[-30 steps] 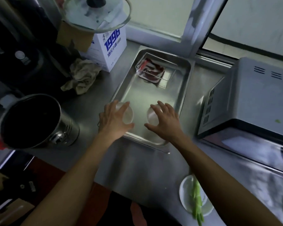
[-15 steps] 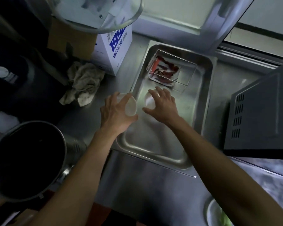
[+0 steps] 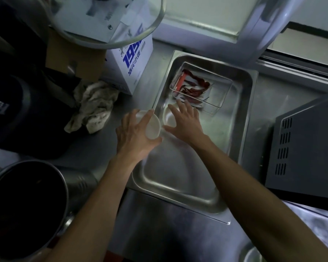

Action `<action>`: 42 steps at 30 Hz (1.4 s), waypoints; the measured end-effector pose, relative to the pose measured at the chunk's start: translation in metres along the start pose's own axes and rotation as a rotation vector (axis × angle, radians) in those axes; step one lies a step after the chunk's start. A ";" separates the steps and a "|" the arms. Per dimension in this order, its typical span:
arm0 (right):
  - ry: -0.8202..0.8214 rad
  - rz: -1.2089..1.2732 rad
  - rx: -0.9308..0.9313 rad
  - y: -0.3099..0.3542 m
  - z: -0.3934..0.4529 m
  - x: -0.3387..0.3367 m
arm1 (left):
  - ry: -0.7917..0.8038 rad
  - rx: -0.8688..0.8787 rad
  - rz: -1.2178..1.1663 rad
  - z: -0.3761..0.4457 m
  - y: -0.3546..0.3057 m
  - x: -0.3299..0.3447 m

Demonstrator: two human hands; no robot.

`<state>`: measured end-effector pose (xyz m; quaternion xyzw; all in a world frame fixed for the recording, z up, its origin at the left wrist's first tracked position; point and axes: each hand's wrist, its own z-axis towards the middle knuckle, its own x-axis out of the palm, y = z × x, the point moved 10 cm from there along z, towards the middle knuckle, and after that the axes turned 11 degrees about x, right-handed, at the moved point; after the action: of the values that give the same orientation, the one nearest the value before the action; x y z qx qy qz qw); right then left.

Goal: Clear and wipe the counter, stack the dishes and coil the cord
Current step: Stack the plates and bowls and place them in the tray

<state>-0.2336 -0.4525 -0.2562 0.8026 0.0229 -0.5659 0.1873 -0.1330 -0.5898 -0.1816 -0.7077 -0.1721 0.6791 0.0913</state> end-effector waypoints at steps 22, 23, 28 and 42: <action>-0.261 0.347 0.176 -0.102 -0.087 -0.046 | 0.243 0.297 0.102 0.084 -0.094 0.085; -0.259 0.357 0.180 -0.103 -0.087 -0.044 | 0.243 0.313 0.124 0.086 -0.096 0.086; -0.242 0.390 0.208 -0.107 -0.086 -0.036 | 0.285 0.315 0.158 0.095 -0.091 0.098; -0.207 0.374 0.249 -0.095 -0.089 -0.042 | 0.309 0.356 0.199 0.081 -0.098 0.098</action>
<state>-0.1922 -0.3281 -0.2176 0.7475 -0.2150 -0.5991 0.1897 -0.2233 -0.4718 -0.2419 -0.7894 0.0368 0.5880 0.1722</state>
